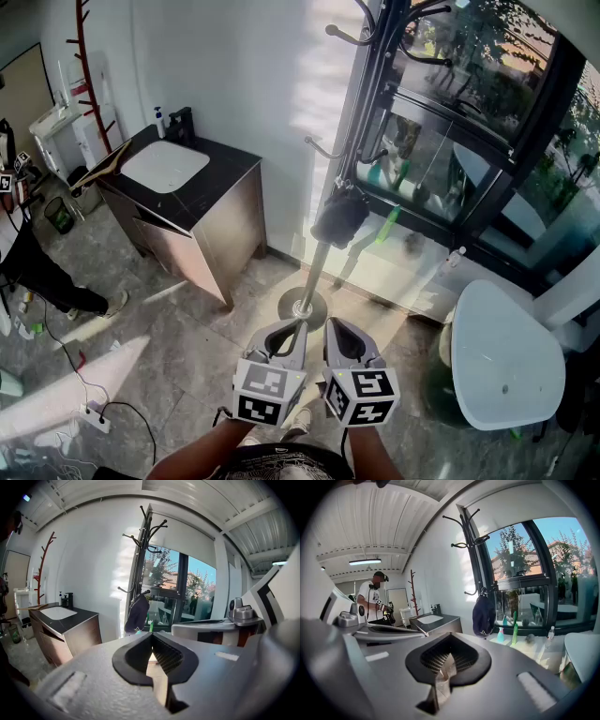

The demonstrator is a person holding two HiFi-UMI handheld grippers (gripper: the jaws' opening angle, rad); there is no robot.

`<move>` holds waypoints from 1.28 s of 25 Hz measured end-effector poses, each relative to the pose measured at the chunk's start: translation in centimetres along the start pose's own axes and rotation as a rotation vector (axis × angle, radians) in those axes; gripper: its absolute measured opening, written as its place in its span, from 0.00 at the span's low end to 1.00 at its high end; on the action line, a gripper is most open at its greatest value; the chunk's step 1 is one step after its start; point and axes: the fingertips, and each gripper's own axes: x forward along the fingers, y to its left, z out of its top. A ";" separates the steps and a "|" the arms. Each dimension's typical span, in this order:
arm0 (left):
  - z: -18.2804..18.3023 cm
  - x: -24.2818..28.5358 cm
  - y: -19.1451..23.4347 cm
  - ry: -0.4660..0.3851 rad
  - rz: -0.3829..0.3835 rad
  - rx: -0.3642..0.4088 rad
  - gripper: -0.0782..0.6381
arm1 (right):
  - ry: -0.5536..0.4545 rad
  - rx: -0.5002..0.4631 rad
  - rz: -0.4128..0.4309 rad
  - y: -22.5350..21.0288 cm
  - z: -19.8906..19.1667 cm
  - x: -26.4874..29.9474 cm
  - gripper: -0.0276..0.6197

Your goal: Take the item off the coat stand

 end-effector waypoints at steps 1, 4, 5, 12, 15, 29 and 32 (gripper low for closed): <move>0.0 0.4 -0.1 0.003 -0.001 0.002 0.11 | 0.000 0.000 0.003 -0.2 0.0 0.2 0.05; 0.1 1.5 -0.4 0.009 0.001 0.010 0.11 | 0.004 -0.006 0.006 -1.0 0.1 0.7 0.05; 0.2 1.9 -0.5 0.011 0.004 0.012 0.11 | 0.007 -0.009 0.007 -1.3 0.2 0.9 0.05; 0.7 5.1 -0.7 0.021 0.049 0.010 0.11 | 0.012 -0.021 0.024 -4.0 1.4 2.7 0.05; 1.0 6.4 -1.2 0.021 0.073 0.011 0.11 | 0.012 -0.025 0.043 -5.4 1.7 3.2 0.05; 1.3 8.9 -1.6 0.033 0.138 0.013 0.11 | -0.003 -0.094 0.083 -9.1 2.1 6.2 0.05; 1.6 10.0 -1.6 0.028 0.130 0.019 0.11 | -0.009 -0.105 0.070 -9.8 2.8 6.9 0.05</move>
